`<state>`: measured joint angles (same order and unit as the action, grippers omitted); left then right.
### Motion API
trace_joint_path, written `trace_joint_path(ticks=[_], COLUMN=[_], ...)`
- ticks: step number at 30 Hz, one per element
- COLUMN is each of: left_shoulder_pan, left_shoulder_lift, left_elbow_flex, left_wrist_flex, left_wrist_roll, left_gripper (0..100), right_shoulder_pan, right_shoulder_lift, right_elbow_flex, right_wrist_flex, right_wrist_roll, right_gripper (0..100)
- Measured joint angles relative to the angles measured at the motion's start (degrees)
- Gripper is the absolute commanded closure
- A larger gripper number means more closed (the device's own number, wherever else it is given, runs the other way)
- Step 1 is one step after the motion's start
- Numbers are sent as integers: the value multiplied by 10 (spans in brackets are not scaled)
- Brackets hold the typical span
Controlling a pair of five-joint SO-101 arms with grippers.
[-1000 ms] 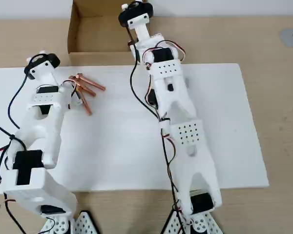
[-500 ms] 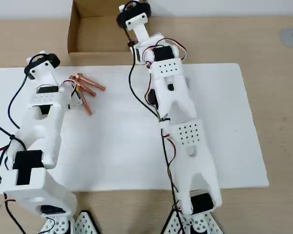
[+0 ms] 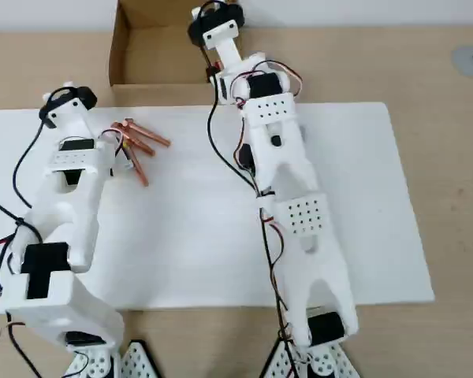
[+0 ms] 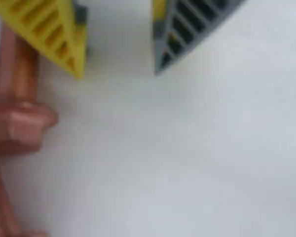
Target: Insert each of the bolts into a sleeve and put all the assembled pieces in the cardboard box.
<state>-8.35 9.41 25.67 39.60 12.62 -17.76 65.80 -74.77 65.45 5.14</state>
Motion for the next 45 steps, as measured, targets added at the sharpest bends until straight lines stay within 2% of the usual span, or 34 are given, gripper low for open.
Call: trace_joint_path(ticks=[6, 8, 13, 17, 22, 28, 32, 41, 45], left_shoulder_pan=[0, 0, 0, 0, 0, 0, 0, 0, -1], left_shoulder_lift=[0, 0, 0, 0, 0, 0, 0, 2, -11], left_elbow_flex=[0, 0, 0, 0, 0, -5, -7, -16, -14], left_wrist_flex=[0, 0, 0, 0, 3, 14, 14, 20, 20], left_wrist_roll=[0, 0, 0, 0, 0, 0, 0, 0, 7], left_gripper=[897, 897, 897, 895, 894, 893, 894, 894, 894], right_shoulder_pan=[0, -4, -22, -21, -22, -26, -23, 55, 62], right_shoulder_lift=[-1, -31, -153, -251, -375, -542, -582, -584, -584], right_elbow_flex=[-156, -167, -171, -144, 24, 382, 571, 710, 745], right_wrist_flex=[137, 188, 341, 361, 363, 361, 342, 292, 267], right_wrist_roll=[-95, -113, -121, -122, -122, -122, -122, -121, -121], right_gripper=[631, 631, 631, 631, 631, 631, 631, 631, 631])
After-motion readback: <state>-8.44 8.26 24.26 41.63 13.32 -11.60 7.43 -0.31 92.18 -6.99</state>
